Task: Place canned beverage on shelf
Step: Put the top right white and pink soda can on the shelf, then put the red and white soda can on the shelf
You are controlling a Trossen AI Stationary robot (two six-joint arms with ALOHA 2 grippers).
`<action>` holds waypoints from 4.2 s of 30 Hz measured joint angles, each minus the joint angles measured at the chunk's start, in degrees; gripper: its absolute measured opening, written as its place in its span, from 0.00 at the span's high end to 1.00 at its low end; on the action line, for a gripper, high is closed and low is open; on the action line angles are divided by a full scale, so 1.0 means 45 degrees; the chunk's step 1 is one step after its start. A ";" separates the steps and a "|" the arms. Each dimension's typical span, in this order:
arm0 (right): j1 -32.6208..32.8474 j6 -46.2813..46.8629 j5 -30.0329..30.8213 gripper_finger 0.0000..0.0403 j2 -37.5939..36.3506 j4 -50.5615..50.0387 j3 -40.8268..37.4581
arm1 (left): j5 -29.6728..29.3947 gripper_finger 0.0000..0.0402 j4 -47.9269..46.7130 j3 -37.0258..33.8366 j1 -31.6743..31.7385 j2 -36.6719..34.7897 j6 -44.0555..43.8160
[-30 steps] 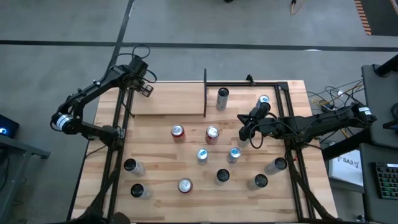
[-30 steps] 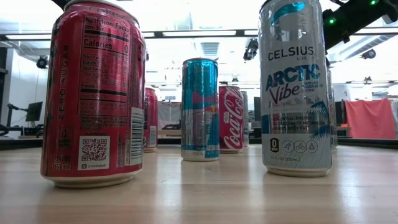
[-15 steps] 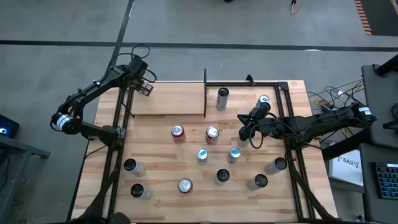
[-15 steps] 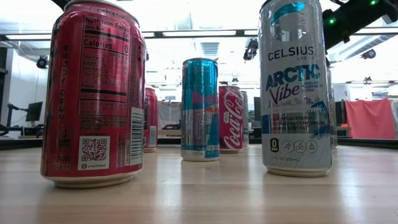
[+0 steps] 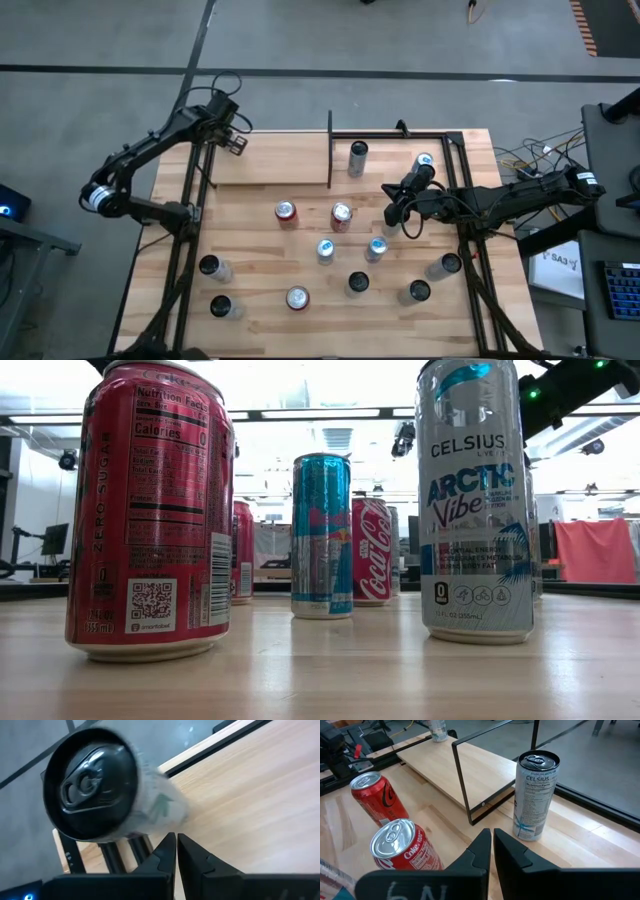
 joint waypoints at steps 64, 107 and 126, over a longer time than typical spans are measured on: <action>-0.0005 -0.1156 0.0073 0.97 0.0000 0.2110 0.0000 | 0.1489 1.00 0.3294 -0.1575 -0.7800 -0.3519 -0.0013; -0.0223 -0.2162 -0.0491 0.97 0.3722 -0.4402 0.9808 | 0.4711 1.00 1.1027 -0.6426 -1.1298 -0.8155 0.1235; 0.0296 0.5705 -0.6936 0.97 0.5790 -1.2489 1.1710 | 0.4609 1.00 1.1981 -0.6701 -1.1293 -0.6766 -0.2076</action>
